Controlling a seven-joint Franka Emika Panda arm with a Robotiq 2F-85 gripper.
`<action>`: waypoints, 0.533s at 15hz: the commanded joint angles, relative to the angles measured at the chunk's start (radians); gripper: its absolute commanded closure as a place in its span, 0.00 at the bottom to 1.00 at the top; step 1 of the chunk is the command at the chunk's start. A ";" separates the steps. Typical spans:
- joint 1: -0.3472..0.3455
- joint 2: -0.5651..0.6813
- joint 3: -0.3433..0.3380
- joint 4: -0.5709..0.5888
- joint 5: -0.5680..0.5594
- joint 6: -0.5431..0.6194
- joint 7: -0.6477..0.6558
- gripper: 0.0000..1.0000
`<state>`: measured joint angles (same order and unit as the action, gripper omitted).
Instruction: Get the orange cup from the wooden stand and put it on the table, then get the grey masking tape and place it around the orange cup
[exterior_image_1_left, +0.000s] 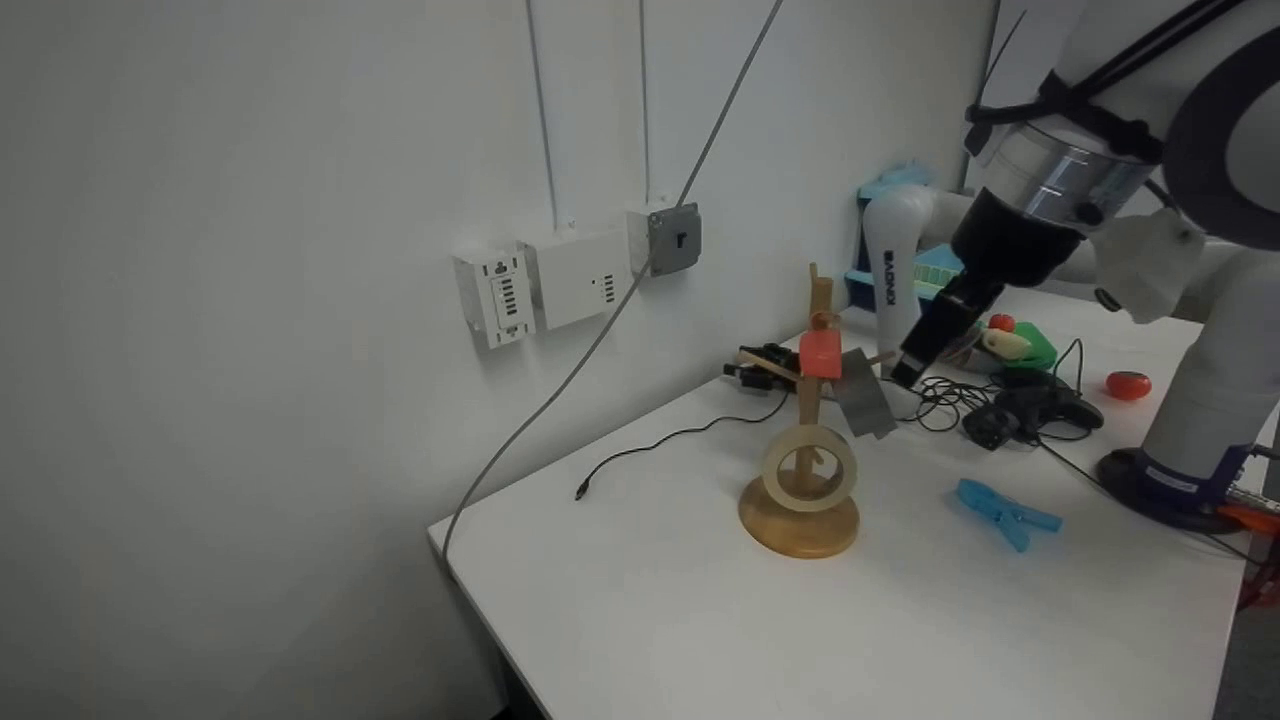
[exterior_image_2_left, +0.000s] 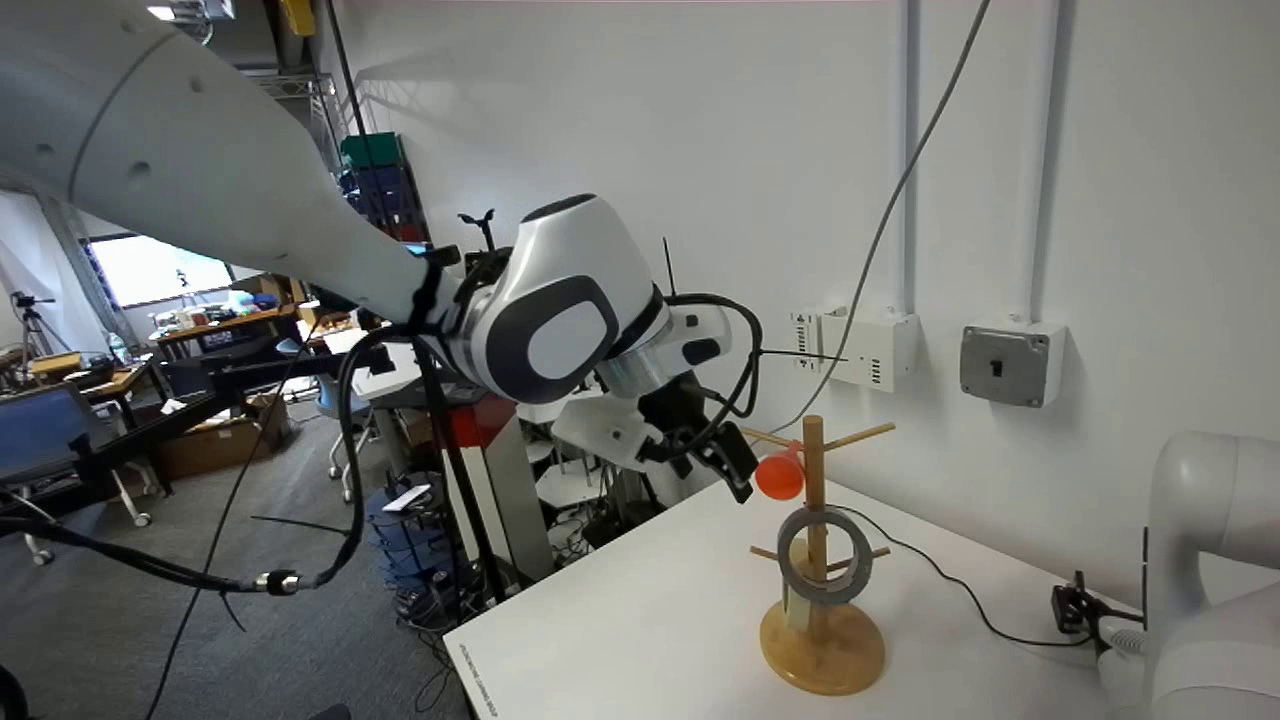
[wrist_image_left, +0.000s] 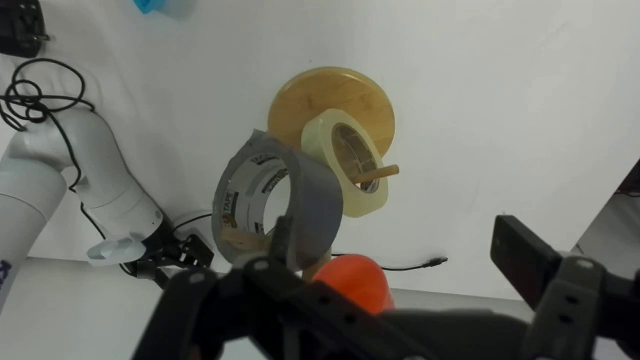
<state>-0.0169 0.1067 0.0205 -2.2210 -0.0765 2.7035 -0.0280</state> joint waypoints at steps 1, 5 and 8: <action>0.003 0.095 0.014 0.093 0.071 0.040 -0.055 0.00; -0.011 0.147 0.050 0.134 0.159 0.051 -0.113 0.00; -0.022 0.171 0.070 0.161 0.203 0.058 -0.158 0.00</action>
<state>-0.0168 0.2387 0.0664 -2.1063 0.0719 2.7345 -0.1175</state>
